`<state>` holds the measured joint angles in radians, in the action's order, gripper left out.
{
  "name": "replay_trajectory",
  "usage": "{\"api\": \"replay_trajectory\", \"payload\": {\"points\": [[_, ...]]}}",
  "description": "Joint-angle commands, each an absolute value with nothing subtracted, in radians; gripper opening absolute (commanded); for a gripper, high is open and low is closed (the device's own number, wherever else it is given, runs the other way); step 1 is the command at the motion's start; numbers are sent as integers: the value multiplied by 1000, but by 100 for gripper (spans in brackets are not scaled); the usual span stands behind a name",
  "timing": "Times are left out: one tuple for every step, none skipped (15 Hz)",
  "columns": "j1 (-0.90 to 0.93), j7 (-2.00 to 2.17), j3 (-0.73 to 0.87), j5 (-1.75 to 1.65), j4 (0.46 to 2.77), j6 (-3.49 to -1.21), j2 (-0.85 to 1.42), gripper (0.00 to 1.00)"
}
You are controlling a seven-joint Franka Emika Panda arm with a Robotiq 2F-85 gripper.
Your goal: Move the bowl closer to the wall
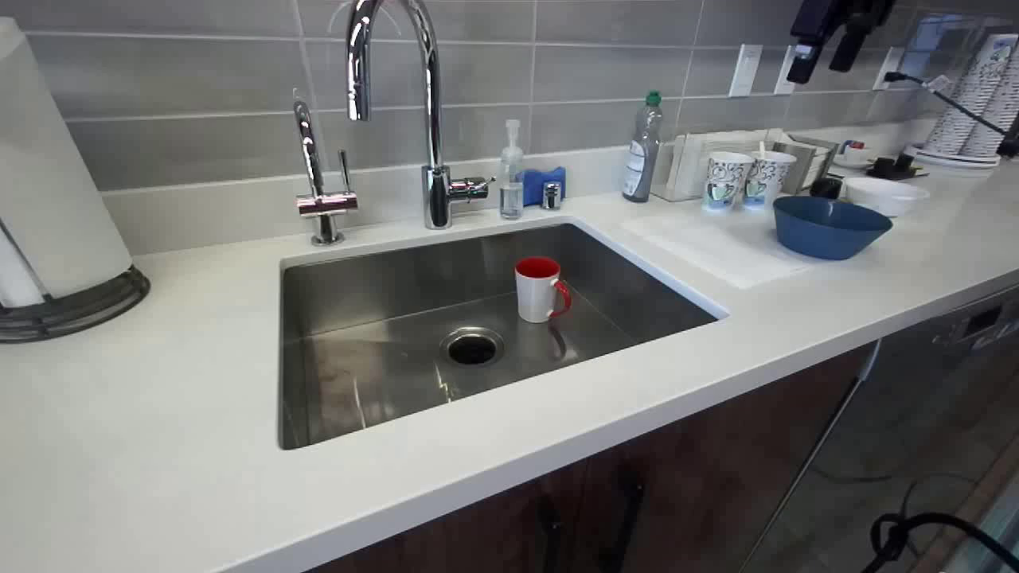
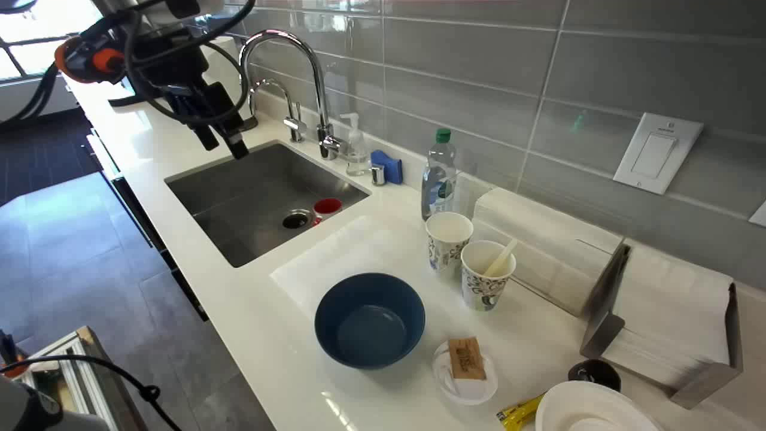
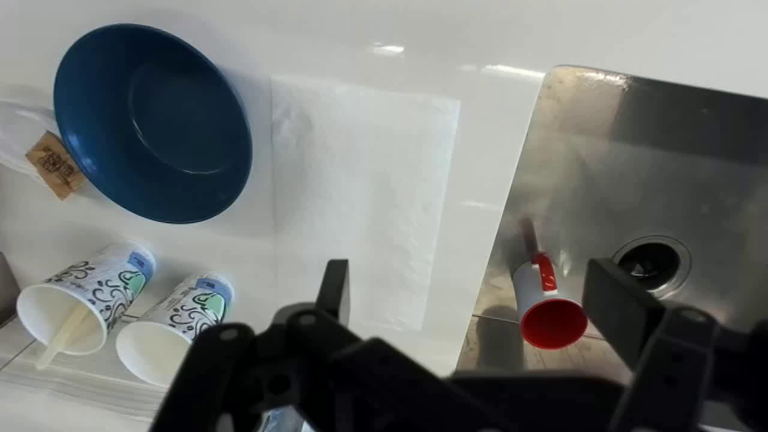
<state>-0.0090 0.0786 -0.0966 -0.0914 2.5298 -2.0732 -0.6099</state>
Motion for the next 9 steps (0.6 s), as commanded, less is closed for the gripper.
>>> {"api": "replay_trajectory", "payload": {"points": [[1, 83, -88, -97, 2527, -2070, -609, 100], [1, 83, -88, -97, 2527, -2070, -609, 100], [1, 83, -88, -97, 2527, -2070, -609, 100], [-14, 123, -98, -102, 2521, -2089, -593, 100], [-31, 156, -99, -105, 2510, -2092, -565, 100], [-58, 203, -103, -126, 2520, -2121, -543, 100], [-78, 236, -103, -139, 2526, -2131, -521, 100], [-99, 272, -100, -152, 2534, -2154, -500, 100], [-125, 310, -99, -176, 2552, -2206, -477, 100]]}}
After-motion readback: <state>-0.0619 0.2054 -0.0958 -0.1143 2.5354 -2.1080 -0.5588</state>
